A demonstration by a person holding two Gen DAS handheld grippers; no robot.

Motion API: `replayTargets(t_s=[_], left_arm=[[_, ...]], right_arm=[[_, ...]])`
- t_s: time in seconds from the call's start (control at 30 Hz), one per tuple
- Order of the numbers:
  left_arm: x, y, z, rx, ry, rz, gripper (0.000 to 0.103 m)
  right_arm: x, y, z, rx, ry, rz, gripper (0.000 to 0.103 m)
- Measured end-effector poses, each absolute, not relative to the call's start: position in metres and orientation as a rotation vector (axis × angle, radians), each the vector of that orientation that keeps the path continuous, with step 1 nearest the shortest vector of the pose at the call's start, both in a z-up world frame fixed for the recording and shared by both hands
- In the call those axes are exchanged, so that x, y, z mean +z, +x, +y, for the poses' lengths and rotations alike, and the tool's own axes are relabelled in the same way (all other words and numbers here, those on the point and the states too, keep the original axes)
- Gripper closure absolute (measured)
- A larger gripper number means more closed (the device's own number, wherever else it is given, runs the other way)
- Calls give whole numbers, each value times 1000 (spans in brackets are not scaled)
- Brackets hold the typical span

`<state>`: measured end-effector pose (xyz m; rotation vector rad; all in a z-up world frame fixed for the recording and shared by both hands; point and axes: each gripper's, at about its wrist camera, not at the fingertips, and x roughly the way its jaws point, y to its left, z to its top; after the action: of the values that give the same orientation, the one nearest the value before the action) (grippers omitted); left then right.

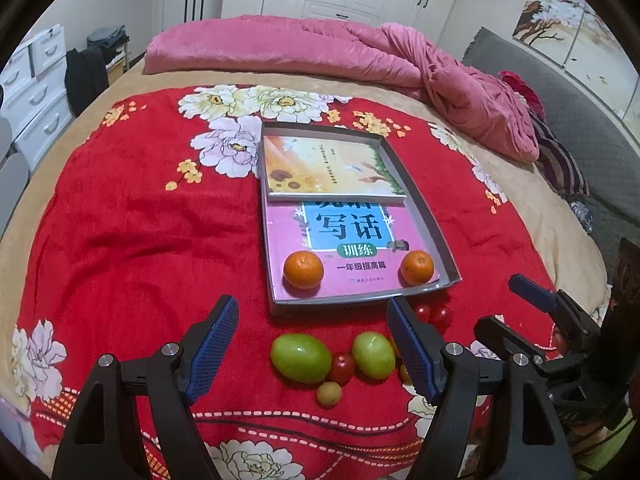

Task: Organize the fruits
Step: 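Withdraw both open grippers back from the tray, then move both grippers toward the remaining fruits in front of the tray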

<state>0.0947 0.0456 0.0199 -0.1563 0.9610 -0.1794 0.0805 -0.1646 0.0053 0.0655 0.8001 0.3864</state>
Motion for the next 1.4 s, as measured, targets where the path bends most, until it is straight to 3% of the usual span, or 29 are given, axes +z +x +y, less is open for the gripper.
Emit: replayTargets(t_s=[1.4], left_arm=[[-43,84,45,-180,-167,1160,25]], right_arm=[[-45,73,-156,379,48,1008,4]])
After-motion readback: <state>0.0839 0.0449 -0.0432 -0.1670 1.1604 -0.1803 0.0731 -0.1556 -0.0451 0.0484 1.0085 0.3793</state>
